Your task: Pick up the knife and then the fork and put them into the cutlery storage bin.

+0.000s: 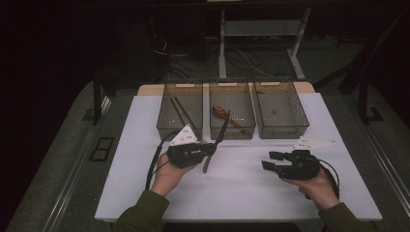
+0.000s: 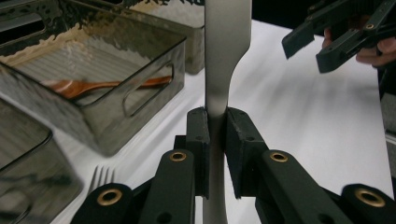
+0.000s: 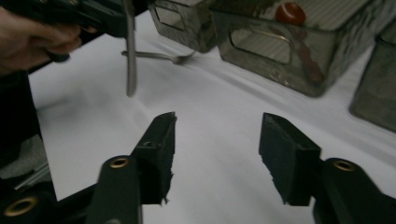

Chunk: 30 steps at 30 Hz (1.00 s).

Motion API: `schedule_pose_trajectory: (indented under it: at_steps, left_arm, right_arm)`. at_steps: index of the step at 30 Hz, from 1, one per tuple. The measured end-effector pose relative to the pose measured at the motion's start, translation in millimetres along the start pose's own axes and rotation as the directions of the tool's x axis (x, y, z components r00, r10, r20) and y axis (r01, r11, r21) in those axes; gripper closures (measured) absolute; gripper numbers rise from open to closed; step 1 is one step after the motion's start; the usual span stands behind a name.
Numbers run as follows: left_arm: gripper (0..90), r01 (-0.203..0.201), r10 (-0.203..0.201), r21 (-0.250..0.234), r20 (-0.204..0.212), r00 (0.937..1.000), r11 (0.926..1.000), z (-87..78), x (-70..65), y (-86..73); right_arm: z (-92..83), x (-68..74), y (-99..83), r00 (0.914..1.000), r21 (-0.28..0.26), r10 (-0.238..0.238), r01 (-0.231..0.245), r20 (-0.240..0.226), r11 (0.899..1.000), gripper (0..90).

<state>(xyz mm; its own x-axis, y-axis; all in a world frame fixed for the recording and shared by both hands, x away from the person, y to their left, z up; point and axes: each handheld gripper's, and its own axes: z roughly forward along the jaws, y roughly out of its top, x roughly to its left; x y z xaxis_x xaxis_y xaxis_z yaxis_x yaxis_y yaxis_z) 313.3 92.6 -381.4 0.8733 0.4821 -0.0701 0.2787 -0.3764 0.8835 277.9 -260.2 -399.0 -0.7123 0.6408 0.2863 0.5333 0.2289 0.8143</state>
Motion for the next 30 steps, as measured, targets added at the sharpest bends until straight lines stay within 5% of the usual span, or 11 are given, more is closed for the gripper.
schedule_pose_trajectory:
  at_steps: [9,17,22,30]
  left_arm:
    - [79.5,0.003,-0.003,-0.006,-0.032,0.9995,1.0,24.8,-10.9,8.6]
    - [79.4,0.007,-0.01,-0.047,-0.063,0.998,0.9989,39.3,-19.2,11.8]
    - [79.4,-0.005,0.001,-0.053,-0.09,0.996,0.9986,41.8,-22.0,13.1]
    - [79.4,-0.008,0.001,-0.068,-0.095,0.9954,0.9977,41.8,-22.8,13.3]
  right_arm:
    - [12.2,9.4,34.4,0.9977,-0.076,-0.007,0.001,-0.068,0.997,60.3]
    - [28.7,20.2,63.9,0.9946,-0.133,-0.028,0.014,-0.1,0.991,60.5]
    - [45.3,21.8,70.0,0.9947,-0.117,-0.008,-0.004,-0.103,0.993,64.4]
    - [60.1,22.7,75.4,0.9939,-0.138,0.009,-0.024,-0.11,0.99,82.6]
